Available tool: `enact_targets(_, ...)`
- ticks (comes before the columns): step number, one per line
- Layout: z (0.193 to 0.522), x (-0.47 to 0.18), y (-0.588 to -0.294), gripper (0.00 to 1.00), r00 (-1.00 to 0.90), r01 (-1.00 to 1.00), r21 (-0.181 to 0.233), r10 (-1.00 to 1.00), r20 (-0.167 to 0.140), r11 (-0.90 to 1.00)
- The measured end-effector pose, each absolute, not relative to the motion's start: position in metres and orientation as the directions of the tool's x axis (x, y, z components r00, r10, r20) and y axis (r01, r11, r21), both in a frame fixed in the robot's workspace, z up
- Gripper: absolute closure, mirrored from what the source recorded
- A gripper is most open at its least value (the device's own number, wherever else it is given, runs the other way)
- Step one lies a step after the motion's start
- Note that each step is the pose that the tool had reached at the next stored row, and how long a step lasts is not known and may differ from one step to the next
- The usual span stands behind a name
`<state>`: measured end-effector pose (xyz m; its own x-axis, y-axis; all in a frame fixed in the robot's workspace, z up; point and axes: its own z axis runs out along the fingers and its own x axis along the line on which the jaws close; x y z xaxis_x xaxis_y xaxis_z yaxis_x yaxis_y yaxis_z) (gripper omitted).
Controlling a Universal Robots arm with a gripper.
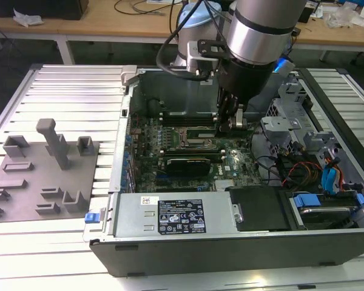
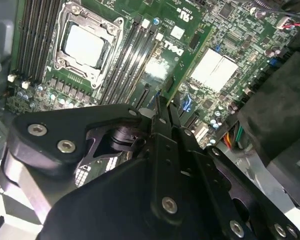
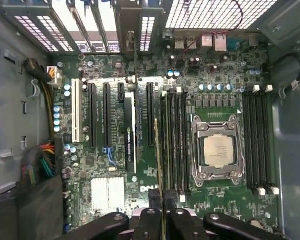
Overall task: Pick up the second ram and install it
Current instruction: 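Insert the second ram into the second slot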
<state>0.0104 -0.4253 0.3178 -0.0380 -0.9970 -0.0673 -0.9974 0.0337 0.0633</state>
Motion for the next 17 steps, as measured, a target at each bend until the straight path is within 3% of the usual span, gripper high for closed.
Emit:
enact_targets(5, 0.304, 0.005, -0.414, 0.87, -0.042, -0.997, 0.063, -0.998, -0.053, 0.039)
enact_targets(17, 0.274, -0.018, -0.390, 0.87, -0.062, -0.996, 0.063, -0.996, -0.056, 0.058)
